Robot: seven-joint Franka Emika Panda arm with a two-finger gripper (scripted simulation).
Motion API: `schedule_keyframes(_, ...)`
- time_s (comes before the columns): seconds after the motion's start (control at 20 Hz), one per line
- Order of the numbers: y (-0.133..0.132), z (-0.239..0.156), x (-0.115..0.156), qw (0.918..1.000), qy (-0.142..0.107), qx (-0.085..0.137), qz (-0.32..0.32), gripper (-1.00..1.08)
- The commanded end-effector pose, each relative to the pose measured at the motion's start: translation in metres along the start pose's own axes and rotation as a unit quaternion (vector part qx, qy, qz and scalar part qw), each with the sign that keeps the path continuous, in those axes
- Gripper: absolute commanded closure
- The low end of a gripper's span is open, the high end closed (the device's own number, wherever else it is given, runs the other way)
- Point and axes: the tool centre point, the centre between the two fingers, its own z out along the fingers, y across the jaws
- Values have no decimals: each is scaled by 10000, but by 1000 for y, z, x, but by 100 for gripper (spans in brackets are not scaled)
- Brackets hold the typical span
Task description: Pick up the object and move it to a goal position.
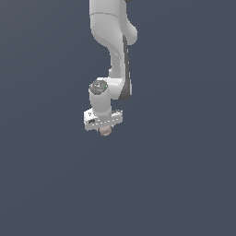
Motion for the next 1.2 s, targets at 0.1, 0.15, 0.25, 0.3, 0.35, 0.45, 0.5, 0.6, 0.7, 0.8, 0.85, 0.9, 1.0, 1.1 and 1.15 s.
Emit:
schedule_keyframes(0.1,0,0,0,10000,-3,1,1,108)
schedule_keyframes(0.15,-1,0,0,10000,-3,1,1,108)
schedule_keyframes(0.25,-5,-2,1,10000,-3,1,1,108)
schedule_keyframes(0.3,-8,-3,2,10000,-3,1,1,108)
schedule_keyframes(0.35,-12,-5,3,10000,-3,1,1,108)
schedule_keyframes(0.45,-21,-9,6,10000,-3,1,1,108)
schedule_keyframes(0.5,-27,-11,8,10000,-3,1,1,108)
schedule_keyframes(0.6,-40,-16,12,10000,-3,1,1,108)
schedule_keyframes(0.7,-55,-23,17,10000,-6,-1,1,108)
schedule_keyframes(0.8,-73,-30,23,10000,-6,-1,1,108)
schedule_keyframes(0.85,-83,-34,26,10000,-6,-1,1,108)
schedule_keyframes(0.9,-94,-39,29,10000,-6,-1,1,108)
schedule_keyframes(1.0,-117,-48,37,10000,-8,-2,1,108)
schedule_keyframes(1.1,-140,-58,44,10000,-8,-2,1,108)
schedule_keyframes(1.15,-151,-63,48,10000,-8,-2,1,108)
